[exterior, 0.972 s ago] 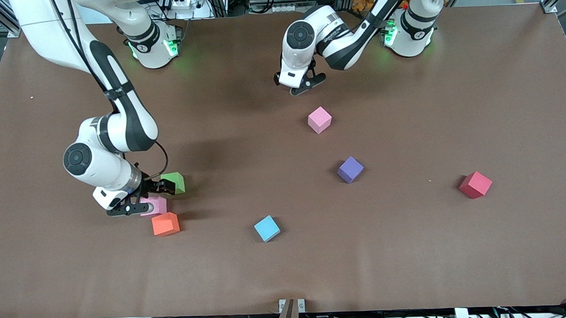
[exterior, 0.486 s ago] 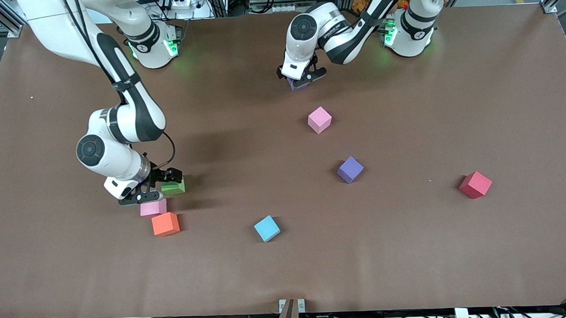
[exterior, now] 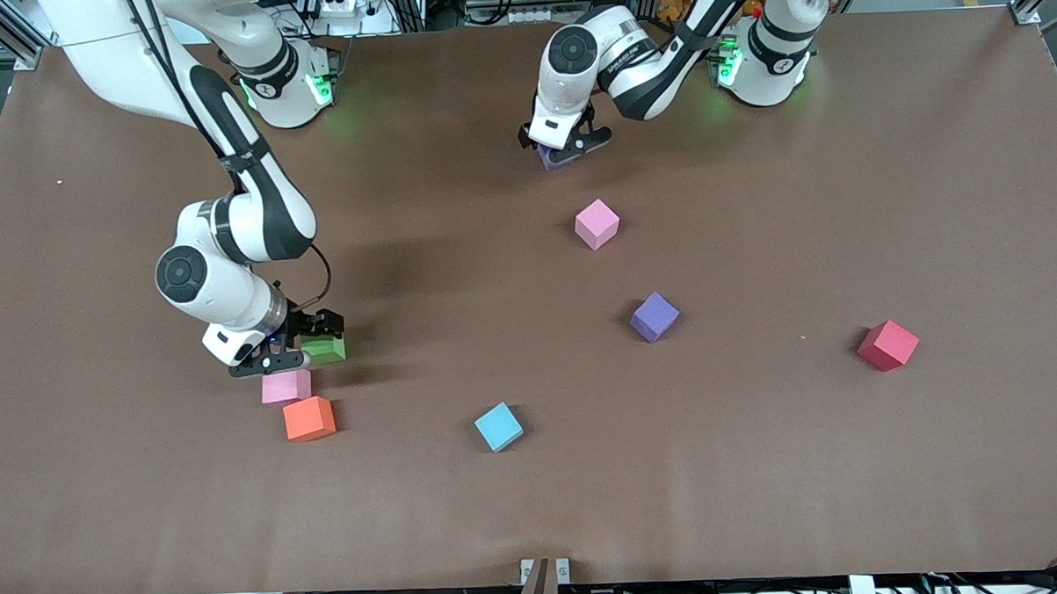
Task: Arrange blocks into number 1
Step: 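Grasp the green cube with the right gripper while the left gripper grasps purple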
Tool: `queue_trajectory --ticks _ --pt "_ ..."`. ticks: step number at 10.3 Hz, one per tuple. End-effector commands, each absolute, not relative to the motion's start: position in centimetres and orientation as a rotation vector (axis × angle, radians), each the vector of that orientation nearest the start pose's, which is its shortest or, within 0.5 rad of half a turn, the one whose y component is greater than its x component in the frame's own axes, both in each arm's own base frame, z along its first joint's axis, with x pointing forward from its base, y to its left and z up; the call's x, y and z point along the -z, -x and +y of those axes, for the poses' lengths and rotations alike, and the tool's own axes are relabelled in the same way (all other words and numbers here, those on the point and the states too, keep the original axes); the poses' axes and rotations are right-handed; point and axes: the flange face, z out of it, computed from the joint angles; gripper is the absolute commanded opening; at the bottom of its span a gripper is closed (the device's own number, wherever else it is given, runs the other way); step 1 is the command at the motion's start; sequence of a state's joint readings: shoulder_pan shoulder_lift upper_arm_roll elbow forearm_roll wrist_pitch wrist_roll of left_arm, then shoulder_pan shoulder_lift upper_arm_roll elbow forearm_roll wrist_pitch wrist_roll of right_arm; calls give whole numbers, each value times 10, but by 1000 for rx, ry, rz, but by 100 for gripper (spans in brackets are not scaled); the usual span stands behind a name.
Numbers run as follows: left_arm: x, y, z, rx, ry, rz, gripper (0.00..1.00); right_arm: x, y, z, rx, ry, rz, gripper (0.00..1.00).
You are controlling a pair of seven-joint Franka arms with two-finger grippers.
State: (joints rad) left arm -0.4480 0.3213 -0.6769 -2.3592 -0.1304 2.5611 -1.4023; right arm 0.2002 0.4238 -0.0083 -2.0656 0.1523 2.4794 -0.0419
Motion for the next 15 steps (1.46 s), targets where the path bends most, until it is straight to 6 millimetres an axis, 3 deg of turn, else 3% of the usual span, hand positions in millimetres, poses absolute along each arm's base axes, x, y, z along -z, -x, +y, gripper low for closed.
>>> queue_trajectory --ticks 1,3,5,6,10,12,15 --pt "-210 -211 -459 -429 3088 -625 92 -218 -578 110 -5 3059 -202 100" --pt "-208 -210 -459 -438 3084 -621 61 -211 -578 114 -10 3061 -213 100" --pt "-217 -214 -462 -385 3116 -569 22 -204 -580 113 2 3063 -211 95" --pt "-227 -215 -464 -331 3143 -521 15 -200 -581 110 15 3066 -220 88" --pt "-251 -188 -481 -272 3219 -279 14 -200 -584 97 22 3077 -209 57" --pt "-251 -179 -486 -278 3227 -202 14 -207 -586 94 38 3075 -182 58" --pt "-241 -164 -489 -311 3217 -91 20 -263 -586 84 94 3060 -128 59"
